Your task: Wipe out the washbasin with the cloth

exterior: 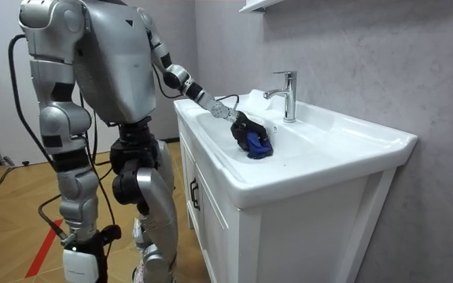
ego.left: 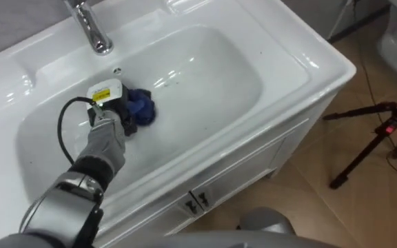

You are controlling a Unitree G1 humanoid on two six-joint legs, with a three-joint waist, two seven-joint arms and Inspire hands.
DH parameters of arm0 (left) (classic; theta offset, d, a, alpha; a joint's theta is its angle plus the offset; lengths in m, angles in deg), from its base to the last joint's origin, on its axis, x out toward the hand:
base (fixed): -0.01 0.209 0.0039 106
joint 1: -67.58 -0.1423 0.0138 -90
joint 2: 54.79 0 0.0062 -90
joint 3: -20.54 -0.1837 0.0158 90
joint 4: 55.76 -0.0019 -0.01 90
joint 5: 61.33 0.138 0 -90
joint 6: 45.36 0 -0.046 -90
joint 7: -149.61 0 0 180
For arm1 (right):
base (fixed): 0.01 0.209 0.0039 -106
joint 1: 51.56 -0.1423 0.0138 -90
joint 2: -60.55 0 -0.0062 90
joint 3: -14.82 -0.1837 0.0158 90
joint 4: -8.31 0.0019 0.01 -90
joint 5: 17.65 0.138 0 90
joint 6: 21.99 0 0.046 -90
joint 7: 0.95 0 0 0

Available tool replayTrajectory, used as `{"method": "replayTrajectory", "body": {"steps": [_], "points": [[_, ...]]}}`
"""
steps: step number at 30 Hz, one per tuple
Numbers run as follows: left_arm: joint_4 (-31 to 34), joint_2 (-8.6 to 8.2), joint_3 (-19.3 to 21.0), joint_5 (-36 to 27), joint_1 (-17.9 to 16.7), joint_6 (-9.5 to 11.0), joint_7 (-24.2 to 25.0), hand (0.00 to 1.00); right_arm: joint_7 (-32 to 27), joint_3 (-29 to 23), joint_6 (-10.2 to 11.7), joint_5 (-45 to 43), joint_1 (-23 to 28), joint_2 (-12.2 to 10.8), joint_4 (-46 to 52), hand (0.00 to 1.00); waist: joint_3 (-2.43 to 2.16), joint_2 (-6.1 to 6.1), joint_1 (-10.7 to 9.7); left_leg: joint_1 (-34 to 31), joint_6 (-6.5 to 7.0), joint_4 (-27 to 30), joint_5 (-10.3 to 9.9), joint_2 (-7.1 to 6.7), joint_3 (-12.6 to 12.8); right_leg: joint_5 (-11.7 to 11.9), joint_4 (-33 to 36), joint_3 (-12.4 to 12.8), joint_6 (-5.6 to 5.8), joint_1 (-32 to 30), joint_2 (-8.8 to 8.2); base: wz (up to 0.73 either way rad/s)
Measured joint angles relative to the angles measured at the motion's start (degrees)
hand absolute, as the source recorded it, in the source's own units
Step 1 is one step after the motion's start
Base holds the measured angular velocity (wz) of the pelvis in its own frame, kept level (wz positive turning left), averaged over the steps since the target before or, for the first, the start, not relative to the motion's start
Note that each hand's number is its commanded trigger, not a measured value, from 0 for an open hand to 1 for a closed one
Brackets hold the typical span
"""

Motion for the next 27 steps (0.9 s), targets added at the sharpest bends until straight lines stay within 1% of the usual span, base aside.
{"method": "replayTrajectory", "body": {"steps": [1,2,5,6,7,9,10,11,12,13,14,16,17,18,20,24,27], "points": [[-0.9,-0.13,-0.1,-0.4,1.0,0.0,0.5,1.00,0.4,0.0,0.0,0.0,-0.2,0.0,0.0,0.00,0.00,0.02,-0.1,0.0,-0.03,0.2,0.0,0.03,0.5,-0.1,0.5,0.4,-0.11,-0.5,-0.09,-0.22],[-1.4,-0.46,-0.2,-1.0,1.6,-0.1,1.0,1.00,0.5,0.0,0.0,0.0,-0.3,0.0,-0.2,0.00,0.04,0.09,-0.7,-0.1,-0.05,0.3,0.0,0.05,0.9,-0.1,0.6,0.8,-0.16,-0.6,-0.09,-0.16],[-2.3,-0.38,-0.6,-1.8,2.3,-0.6,1.7,1.00,0.7,0.1,0.0,0.1,-0.8,0.0,-1.3,0.00,0.07,0.14,-1.2,-0.2,-0.05,1.1,0.0,0.02,1.3,-0.2,0.6,1.0,-0.18,-0.6,-0.05,-0.04],[-2.3,-0.40,-1.4,-2.2,2.4,-1.0,1.7,1.00,0.9,0.1,0.0,0.3,-0.9,0.0,-1.7,0.00,0.08,0.17,-1.4,-0.3,-0.05,1.2,0.0,0.04,1.4,-0.2,0.6,1.1,-0.18,-0.6,-0.06,0.00],[-2.3,-0.41,-2.2,-2.5,2.7,-1.2,1.8,1.00,0.9,0.1,0.0,0.6,-1.0,0.1,-1.8,0.00,0.11,0.28,-1.5,-0.3,-0.05,1.2,0.0,0.05,1.6,-0.2,0.6,1.2,-0.17,-0.6,-0.01,0.00],[-2.3,-0.73,-2.5,-3.1,3.3,-1.4,2.5,1.00,1.0,0.0,0.0,0.4,-1.4,0.3,-2.3,0.00,0.23,0.51,-2.0,-0.2,-0.05,1.1,0.0,0.05,1.5,-0.3,0.7,1.2,-0.06,-0.7,0.09,0.02],[-2.3,-0.97,-2.6,-3.5,3.8,-1.4,2.7,1.00,1.1,0.0,0.0,0.0,-2.0,0.6,-3.0,0.00,0.25,0.82,-2.8,-0.3,0.02,0.8,-0.1,0.02,1.6,-0.3,0.8,1.2,0.05,-0.9,0.17,0.00],[-2.2,-1.39,-2.9,-4.8,4.4,-1.4,2.8,1.00,1.1,0.1,0.0,-0.1,-2.3,1.0,-3.0,0.00,0.18,1.32,-3.0,-0.3,0.04,0.1,-0.2,-0.14,1.7,-0.3,1.3,1.1,0.11,-1.5,0.14,-0.08],[-2.2,-1.53,-3.4,-5.6,4.8,-1.4,2.8,1.00,1.2,0.1,0.0,-0.1,-2.4,1.2,-3.0,0.00,0.24,1.43,-3.1,-0.3,0.05,0.1,-0.2,-0.26,1.9,-0.3,1.7,1.1,0.12,-1.8,0.08,-0.14],[-2.2,-1.98,-4.5,-7.1,5.6,-1.4,2.8,1.00,1.3,0.1,0.0,-0.1,-2.7,1.5,-3.0,0.00,0.19,1.72,-3.5,-0.4,0.13,0.0,-0.2,-0.31,2.1,-0.3,1.8,1.2,0.15,-2.0,0.06,-0.10],[-2.2,-2.21,-5.0,-7.9,6.0,-1.4,2.8,1.00,1.4,0.1,0.0,-0.1,-2.7,1.6,-3.0,0.00,0.16,1.81,-3.8,-0.4,0.13,0.0,-0.2,-0.30,2.2,-0.3,1.8,1.3,0.15,-2.1,0.08,-0.07],[-2.3,-2.72,-6.6,-11.1,8.3,-1.4,2.9,1.00,1.6,0.2,0.0,0.1,-2.7,1.6,-2.7,0.00,0.16,1.92,-4.5,-1.0,0.13,0.1,-0.2,-0.25,2.6,-0.3,2.0,1.4,0.12,-2.7,0.09,-0.05],[-2.4,-3.06,-6.6,-12.9,9.4,-1.3,3.0,1.00,1.5,0.2,0.0,0.1,-2.2,1.6,-2.4,0.00,0.16,1.95,-4.5,-1.2,0.12,0.1,-0.2,-0.23,2.8,-0.3,2.1,1.7,0.09,-3.0,0.09,-0.07],[-2.4,-3.15,-6.6,-13.7,9.8,-1.3,3.0,1.00,1.5,0.2,0.0,0.2,-2.1,1.6,-2.2,0.00,0.16,1.94,-4.4,-1.2,0.11,0.1,-0.2,-0.22,2.9,-0.3,2.2,1.9,0.09,-3.2,0.10,-0.12],[-2.4,-2.98,-6.6,-15.8,10.3,-1.3,3.0,1.00,1.5,0.2,0.0,0.8,-1.6,1.9,-1.5,0.00,0.16,1.94,-4.4,-1.1,0.07,0.2,-0.2,-0.21,3.2,-0.5,2.6,2.4,-0.03,-3.5,0.11,-0.11],[-2.3,-2.90,-6.5,-16.6,10.3,-1.3,3.0,1.00,1.5,0.2,0.0,1.2,-0.5,2.2,-0.4,0.00,0.18,1.92,-4.4,-1.2,0.06,0.3,-0.2,-0.26,3.4,-0.6,2.8,2.5,0.02,-3.6,0.19,0.00],[-2.3,-2.96,-7.0,-16.7,10.6,-1.3,3.0,1.00,1.3,0.8,0.0,2.1,-0.7,2.2,-0.1,0.00,0.17,1.92,-4.4,-1.4,0.01,0.3,-0.4,-0.20,3.2,-0.6,2.5,2.5,0.09,-3.6,0.42,0.00]]}}
